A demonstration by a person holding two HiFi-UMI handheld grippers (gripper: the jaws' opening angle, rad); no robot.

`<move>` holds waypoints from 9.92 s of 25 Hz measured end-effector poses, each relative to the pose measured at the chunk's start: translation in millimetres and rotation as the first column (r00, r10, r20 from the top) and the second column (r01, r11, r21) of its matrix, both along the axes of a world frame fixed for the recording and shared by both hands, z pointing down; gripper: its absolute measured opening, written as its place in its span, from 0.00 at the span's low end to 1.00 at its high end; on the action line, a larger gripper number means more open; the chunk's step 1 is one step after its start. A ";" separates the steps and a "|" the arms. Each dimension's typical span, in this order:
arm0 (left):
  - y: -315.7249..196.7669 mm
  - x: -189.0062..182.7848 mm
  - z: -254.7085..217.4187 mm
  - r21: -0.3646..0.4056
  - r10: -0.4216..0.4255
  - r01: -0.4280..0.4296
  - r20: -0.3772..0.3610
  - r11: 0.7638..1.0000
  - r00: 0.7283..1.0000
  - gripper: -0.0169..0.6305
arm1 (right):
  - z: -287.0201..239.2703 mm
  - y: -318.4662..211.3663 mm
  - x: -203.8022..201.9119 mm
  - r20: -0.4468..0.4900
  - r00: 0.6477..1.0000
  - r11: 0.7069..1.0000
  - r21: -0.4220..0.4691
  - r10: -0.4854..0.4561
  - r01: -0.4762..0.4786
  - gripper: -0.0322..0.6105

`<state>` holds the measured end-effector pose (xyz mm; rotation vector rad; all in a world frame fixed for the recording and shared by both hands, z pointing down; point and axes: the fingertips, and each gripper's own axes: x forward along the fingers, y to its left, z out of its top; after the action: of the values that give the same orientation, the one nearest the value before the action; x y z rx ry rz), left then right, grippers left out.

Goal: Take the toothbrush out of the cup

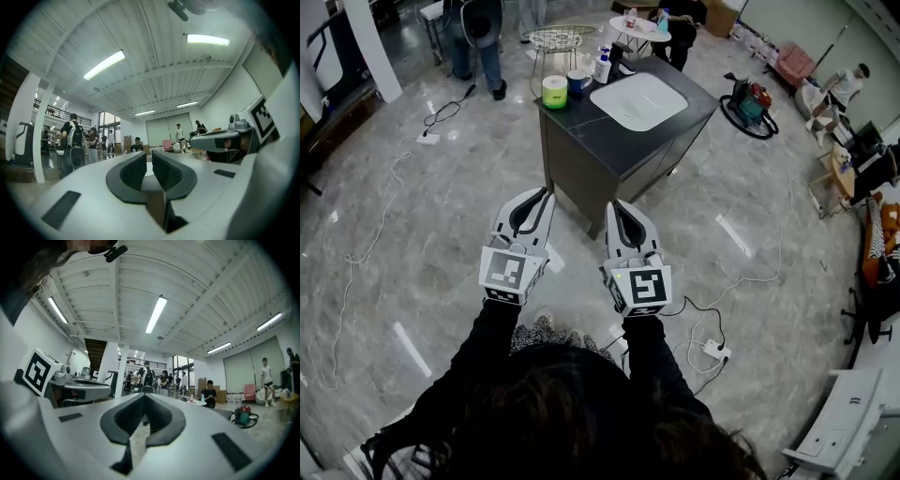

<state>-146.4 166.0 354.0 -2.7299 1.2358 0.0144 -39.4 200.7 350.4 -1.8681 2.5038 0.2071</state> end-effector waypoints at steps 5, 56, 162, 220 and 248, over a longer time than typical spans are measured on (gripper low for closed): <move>-0.9 4.5 3.5 -0.004 -0.007 0.007 0.000 1.000 1.000 0.09 | 3.0 -2.3 4.8 0.018 1.000 1.000 0.007 -0.003 0.003 0.06; -156.1 62.6 16.4 -0.053 0.093 -0.100 -0.122 0.994 0.988 0.04 | 30.6 -154.2 44.4 0.039 0.997 0.995 -0.072 -0.068 0.071 0.06; -502.6 136.5 27.0 -0.116 -0.218 0.217 0.005 0.969 0.976 0.04 | 44.5 -513.3 130.8 0.048 0.931 0.921 -0.134 -0.362 0.365 0.06; -655.4 182.4 172.5 -0.580 0.294 -0.015 0.390 0.815 0.873 0.09 | 78.6 -578.5 140.8 0.053 0.970 0.944 -0.224 -0.236 0.242 0.06; -614.5 163.4 30.1 -0.448 0.194 -0.155 0.043 0.881 0.980 0.07 | 64.2 -564.0 108.5 0.028 0.944 0.927 -0.180 -0.330 0.329 0.06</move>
<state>17.1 -448.5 384.1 -3.1785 1.0710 -0.4143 69.0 -363.3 414.6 -1.4559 2.8724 -0.0263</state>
